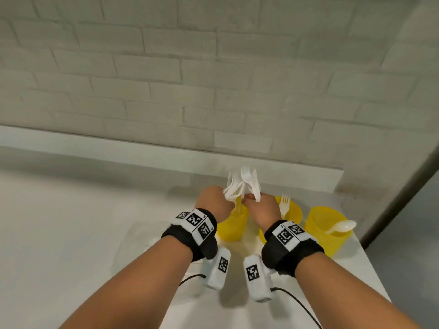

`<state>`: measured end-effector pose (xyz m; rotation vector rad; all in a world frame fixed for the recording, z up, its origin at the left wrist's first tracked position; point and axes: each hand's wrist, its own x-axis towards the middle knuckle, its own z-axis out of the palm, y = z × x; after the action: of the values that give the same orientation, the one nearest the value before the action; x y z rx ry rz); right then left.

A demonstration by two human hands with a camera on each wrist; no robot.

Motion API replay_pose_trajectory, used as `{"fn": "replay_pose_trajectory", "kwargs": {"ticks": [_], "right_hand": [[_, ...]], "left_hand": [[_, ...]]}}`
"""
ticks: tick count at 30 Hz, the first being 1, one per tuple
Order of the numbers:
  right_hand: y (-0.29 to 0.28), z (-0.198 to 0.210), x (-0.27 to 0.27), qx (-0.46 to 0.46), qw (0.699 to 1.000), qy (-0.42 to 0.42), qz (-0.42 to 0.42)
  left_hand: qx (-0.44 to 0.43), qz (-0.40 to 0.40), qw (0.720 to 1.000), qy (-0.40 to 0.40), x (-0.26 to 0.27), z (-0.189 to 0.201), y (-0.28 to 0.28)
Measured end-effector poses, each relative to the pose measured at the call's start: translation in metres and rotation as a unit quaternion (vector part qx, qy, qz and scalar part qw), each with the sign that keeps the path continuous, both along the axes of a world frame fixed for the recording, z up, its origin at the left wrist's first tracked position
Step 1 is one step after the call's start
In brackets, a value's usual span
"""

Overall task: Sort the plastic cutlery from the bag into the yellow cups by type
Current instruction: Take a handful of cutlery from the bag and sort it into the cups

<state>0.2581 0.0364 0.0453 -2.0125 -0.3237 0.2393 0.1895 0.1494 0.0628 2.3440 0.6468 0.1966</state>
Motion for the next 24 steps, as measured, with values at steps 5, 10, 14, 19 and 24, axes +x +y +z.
{"fn": "replay_pose_trajectory", "kwargs": {"ticks": [5, 10, 14, 19, 24], "right_hand": [[-0.004, 0.003, -0.007, 0.012, 0.999, 0.000, -0.030], [-0.010, 0.011, -0.022, 0.050, 0.997, -0.004, -0.058], [-0.016, 0.016, -0.040, 0.044, 0.998, -0.028, -0.035], [-0.032, 0.015, -0.065, 0.018, 0.998, -0.060, 0.007], [-0.058, 0.018, -0.077, 0.044, 0.997, -0.036, 0.050]], "left_hand": [[-0.031, 0.002, 0.999, -0.022, -0.008, 0.008, -0.003], [-0.149, 0.037, 0.973, -0.173, -0.020, 0.025, -0.019], [-0.256, 0.068, 0.932, -0.249, -0.026, 0.041, -0.046], [-0.278, 0.035, 0.929, -0.243, -0.038, 0.035, -0.073], [-0.361, 0.028, 0.905, -0.224, -0.051, 0.030, -0.073]]}}
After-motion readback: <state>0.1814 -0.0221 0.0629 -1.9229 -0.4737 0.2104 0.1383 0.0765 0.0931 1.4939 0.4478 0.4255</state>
